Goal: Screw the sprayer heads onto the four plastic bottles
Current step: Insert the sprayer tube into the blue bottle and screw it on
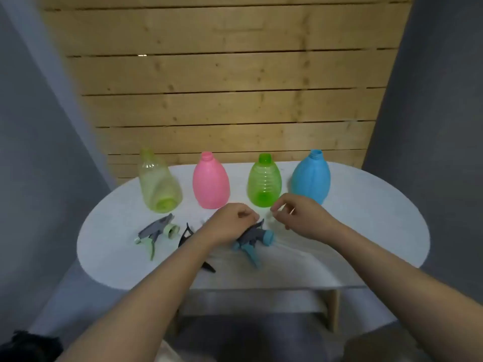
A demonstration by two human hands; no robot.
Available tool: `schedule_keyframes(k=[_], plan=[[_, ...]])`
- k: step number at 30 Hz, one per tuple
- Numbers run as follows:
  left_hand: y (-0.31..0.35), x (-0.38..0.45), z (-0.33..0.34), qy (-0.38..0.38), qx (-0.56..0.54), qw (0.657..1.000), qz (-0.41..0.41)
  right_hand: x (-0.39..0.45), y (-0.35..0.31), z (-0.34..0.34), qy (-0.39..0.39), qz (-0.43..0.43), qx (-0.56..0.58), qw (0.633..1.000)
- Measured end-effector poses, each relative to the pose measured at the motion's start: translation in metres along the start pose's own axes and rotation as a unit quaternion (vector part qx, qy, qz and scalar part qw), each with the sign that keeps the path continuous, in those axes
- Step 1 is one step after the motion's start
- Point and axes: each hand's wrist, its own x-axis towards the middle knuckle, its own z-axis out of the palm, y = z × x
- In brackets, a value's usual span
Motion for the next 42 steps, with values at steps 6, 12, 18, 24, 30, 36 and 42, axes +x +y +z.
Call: schedule_keyframes(k=[6, 12, 18, 24, 30, 36, 42], plan=[[-0.015, 0.003, 0.012, 0.0, 0.056, 0.998, -0.002, -0.003, 0.018, 0.014, -0.075, 0.037, -0.076, 0.994], [-0.011, 0.003, 0.018, -0.011, 0.051, 0.998, -0.018, 0.004, 0.017, 0.03, -0.068, 0.011, -0.114, 0.991], [-0.009, 0.008, 0.013, -0.034, -0.044, 0.997, -0.059, 0.01, 0.021, 0.023, -0.032, -0.007, -0.11, 0.993], [-0.001, 0.017, 0.007, -0.012, -0.233, 0.971, -0.054, 0.015, 0.015, -0.001, 0.031, -0.053, -0.011, 0.998], [-0.003, 0.028, 0.005, 0.082, -0.244, 0.966, -0.03, 0.027, 0.024, -0.024, 0.218, -0.042, -0.008, 0.975], [-0.012, 0.034, 0.002, 0.11, -0.238, 0.964, -0.046, 0.044, 0.045, -0.03, 0.381, 0.063, 0.002, 0.922], [-0.014, 0.035, 0.0, 0.114, -0.243, 0.963, -0.037, 0.061, 0.06, -0.031, 0.272, 0.136, 0.031, 0.952]])
